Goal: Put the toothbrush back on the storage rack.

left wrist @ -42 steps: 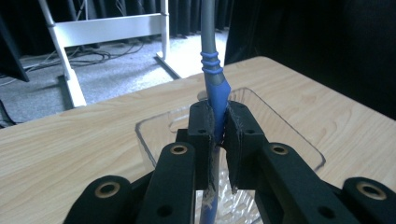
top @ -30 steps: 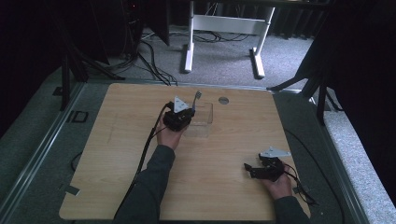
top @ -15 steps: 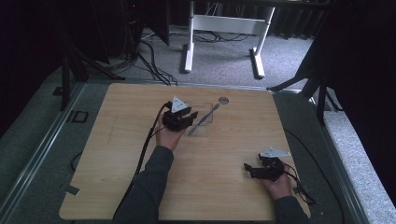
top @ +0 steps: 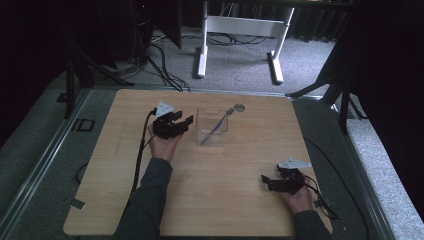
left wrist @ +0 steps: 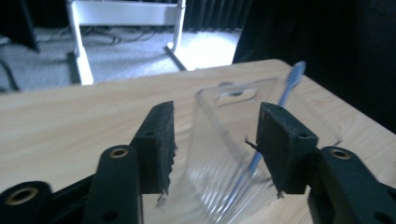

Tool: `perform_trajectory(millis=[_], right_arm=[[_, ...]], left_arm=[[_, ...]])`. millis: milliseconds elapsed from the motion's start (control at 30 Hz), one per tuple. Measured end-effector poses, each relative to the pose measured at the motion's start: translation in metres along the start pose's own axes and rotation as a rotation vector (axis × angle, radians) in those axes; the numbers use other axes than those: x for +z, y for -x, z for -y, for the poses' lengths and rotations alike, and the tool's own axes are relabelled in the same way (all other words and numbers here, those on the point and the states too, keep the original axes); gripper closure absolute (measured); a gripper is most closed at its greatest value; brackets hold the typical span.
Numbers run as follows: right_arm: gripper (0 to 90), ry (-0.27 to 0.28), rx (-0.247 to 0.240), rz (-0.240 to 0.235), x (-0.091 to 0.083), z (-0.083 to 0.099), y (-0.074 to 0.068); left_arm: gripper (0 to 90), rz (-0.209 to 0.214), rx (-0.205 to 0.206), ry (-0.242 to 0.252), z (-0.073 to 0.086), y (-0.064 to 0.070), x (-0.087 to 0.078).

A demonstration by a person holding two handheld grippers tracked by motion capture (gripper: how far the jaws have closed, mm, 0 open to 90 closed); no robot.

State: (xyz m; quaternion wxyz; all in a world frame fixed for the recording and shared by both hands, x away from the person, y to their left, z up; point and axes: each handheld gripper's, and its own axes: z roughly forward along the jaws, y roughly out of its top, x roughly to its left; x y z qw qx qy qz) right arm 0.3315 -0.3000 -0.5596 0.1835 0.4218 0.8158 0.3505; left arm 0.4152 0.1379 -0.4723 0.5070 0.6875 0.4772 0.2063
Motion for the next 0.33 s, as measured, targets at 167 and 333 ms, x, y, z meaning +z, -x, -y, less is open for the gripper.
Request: perform_trajectory(millis=[167, 333], right_arm=[[19.1, 0.0, 0.0, 0.0, 0.0, 0.0, 0.0], [19.1, 0.0, 0.0, 0.0, 0.0, 0.0, 0.0]], left_arm=[[40.7, -0.038, -0.03, -0.064, 0.021, -0.017, -0.004], [37.1, -0.089, -0.024, -0.171, 0.05, -0.031, -0.001]])
